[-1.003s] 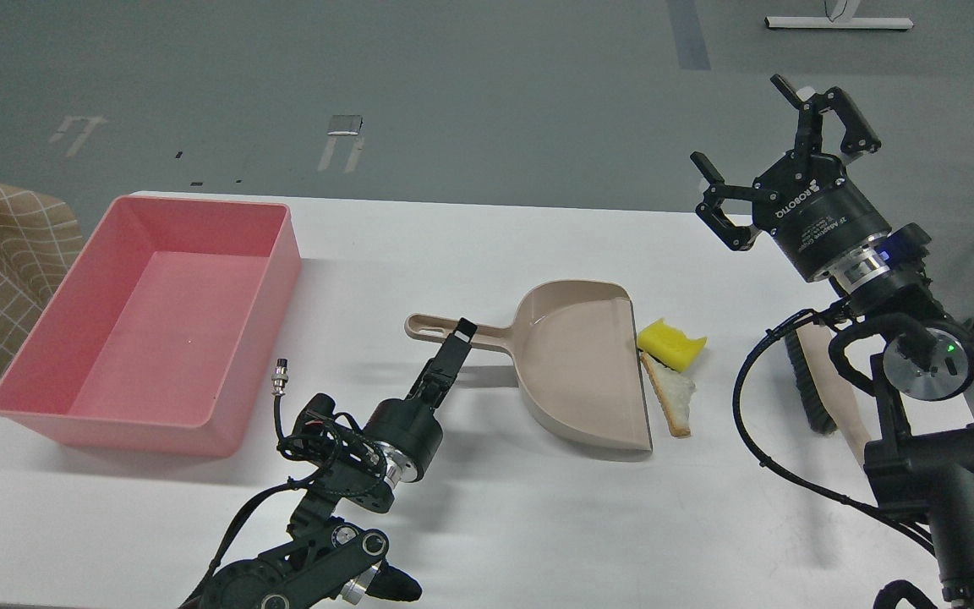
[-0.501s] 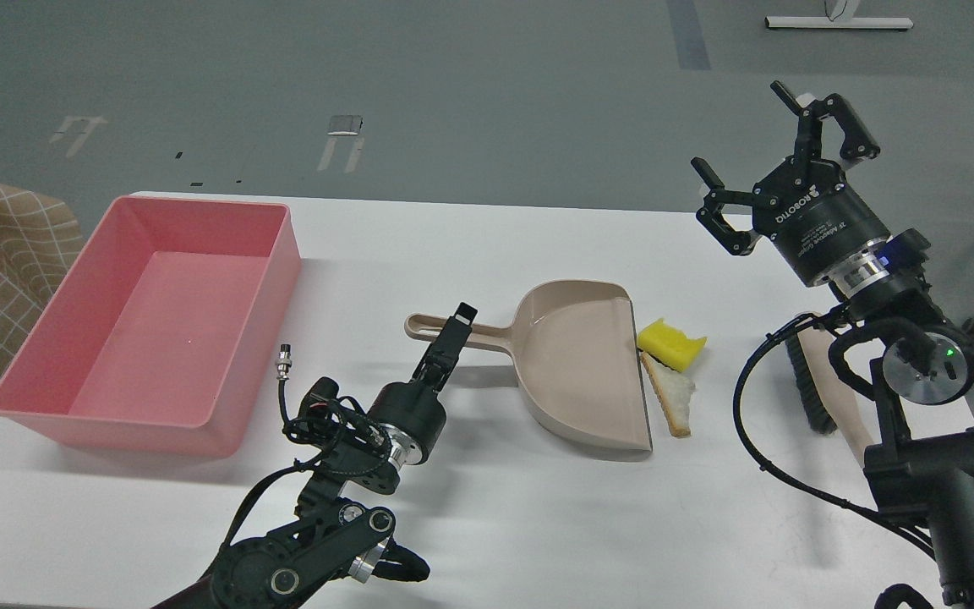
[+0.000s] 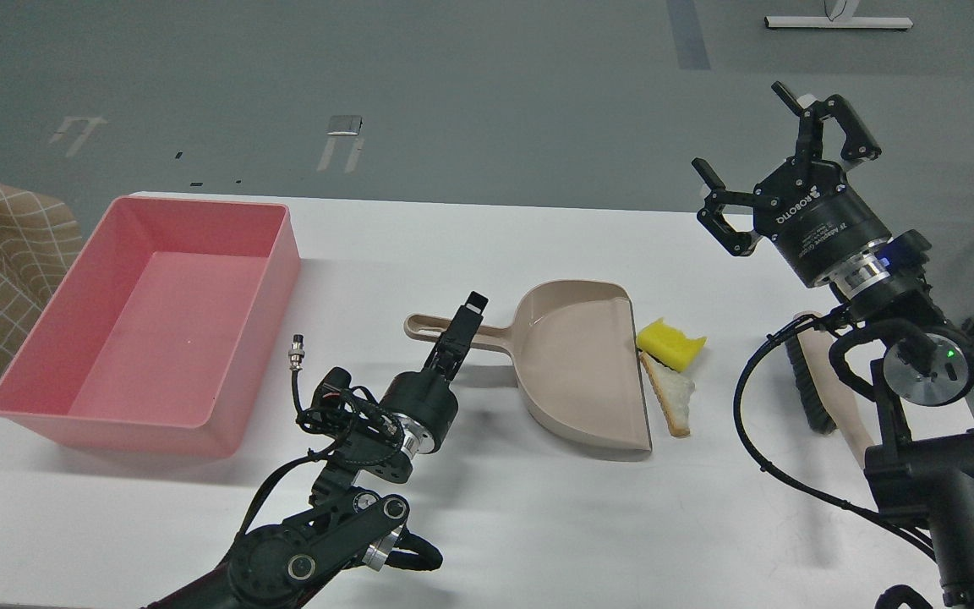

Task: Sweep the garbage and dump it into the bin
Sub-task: 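Grasp the dustpan handle with the left gripper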

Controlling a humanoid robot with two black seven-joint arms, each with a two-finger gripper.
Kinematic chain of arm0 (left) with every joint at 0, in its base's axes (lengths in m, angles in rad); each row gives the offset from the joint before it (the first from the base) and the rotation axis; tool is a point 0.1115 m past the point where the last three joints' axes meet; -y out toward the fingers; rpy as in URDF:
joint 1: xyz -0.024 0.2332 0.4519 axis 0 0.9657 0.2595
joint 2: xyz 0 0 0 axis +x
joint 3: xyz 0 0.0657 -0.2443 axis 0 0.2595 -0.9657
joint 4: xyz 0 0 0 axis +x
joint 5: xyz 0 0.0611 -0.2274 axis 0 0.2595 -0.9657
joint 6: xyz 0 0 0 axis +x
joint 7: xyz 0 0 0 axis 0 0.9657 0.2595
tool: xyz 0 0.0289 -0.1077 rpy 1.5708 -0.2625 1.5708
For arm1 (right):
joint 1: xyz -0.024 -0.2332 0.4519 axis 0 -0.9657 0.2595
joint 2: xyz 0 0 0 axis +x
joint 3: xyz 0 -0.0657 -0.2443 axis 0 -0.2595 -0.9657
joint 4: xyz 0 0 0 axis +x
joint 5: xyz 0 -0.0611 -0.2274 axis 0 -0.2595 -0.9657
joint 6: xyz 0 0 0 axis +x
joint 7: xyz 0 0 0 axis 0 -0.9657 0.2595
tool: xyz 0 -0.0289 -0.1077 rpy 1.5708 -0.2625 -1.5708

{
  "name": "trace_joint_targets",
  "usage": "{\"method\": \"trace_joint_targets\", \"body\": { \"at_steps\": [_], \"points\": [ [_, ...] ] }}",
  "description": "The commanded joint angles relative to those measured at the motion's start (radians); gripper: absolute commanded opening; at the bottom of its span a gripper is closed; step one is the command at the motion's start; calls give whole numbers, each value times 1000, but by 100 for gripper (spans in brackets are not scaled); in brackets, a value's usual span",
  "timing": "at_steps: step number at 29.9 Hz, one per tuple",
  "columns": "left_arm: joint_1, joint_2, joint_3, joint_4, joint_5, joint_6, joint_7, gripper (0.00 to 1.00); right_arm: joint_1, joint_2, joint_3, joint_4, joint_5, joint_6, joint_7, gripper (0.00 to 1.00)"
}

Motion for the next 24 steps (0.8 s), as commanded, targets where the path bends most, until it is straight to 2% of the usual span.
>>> {"method": "trace_joint_targets", "body": {
  "at_steps": [1,3,15,19,21,24],
  "points": [
    [1,5,2,3,0,0,-3,69,0,0,-2,-1,0,0,0,100],
    [1,6,2,3,0,0,-3,66,0,0,-2,-1,0,0,0,100],
    [3,6,5,5,1,0,-3,61,0,0,-2,2,0,0,0,100],
    [3,6,5,8,1,0,-3,55,0,0,0,3,0,0,0,100],
    [3,8,5,10,5,0,-3,47,0,0,-2,3,0,0,0,100],
    [1,8,5,10,5,0,-3,46,0,0,-2,3,-2,0,0,100]
  ]
}}
